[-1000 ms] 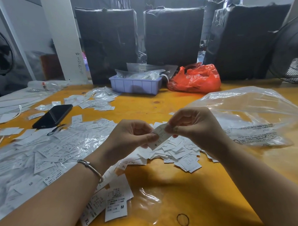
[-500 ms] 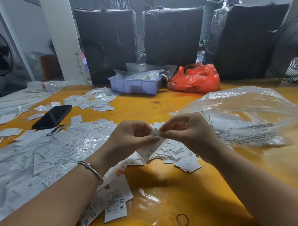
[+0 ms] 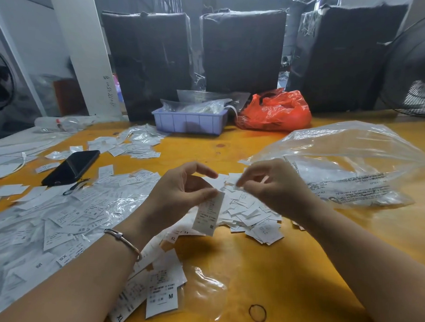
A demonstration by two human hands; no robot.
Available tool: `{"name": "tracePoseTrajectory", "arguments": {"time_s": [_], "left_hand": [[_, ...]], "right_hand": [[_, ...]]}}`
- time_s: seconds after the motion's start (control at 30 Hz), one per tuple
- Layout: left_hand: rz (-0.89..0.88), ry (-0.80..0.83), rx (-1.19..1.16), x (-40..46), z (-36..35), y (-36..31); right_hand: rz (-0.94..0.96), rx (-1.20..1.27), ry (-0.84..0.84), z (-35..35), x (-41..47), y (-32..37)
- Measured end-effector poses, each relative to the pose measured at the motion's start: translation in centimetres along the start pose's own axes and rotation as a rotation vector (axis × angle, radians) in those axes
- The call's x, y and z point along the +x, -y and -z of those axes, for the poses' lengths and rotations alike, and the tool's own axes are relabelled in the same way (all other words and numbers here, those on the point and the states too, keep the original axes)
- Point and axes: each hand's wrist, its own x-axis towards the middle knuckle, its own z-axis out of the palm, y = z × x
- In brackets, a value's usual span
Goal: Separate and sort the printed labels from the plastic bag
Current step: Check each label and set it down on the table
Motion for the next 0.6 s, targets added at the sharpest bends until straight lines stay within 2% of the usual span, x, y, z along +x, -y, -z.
{"name": "tracePoseTrajectory", "arguments": {"time_s": [0.1,0.2,0.3,0.37,0.43,0.5,0.6], "left_hand": [[-0.047,-0.166,0.087,0.4,0.7,0.4],[-0.044,-0.346,0.211,0.7,1.5,0.9],[0.082,-0.381,0.523,0.9,2.1,1.6],[0.221,-0.316,0.683,0.7,2.1,1.8],[0.328,-0.234,0.798,0.5,1.9,1.8],[0.349,-0.201,0.869,0.5,1.6,1.6],[0.284,-0.199,0.882,0.6,1.3,1.5]], "right_hand": [[-0.159,-0.471,-0.268,1.9,0.9,-2.3],[-0.399,-0.748,-0.308,3.6,1.6,-4.6],[-0.588,-0.852,-0.227,4.1,1.6,-6.4],[-0.613,-0.865,-0.137,4.2,1.5,-7.6],[-0.626,-0.835,-0.126,4.2,1.5,-8.4],[-0.604,-0.857,-0.16,4.2,1.5,-8.6],[-0.575,-0.868,-0.209,4.2,1.7,-8.7]]}}
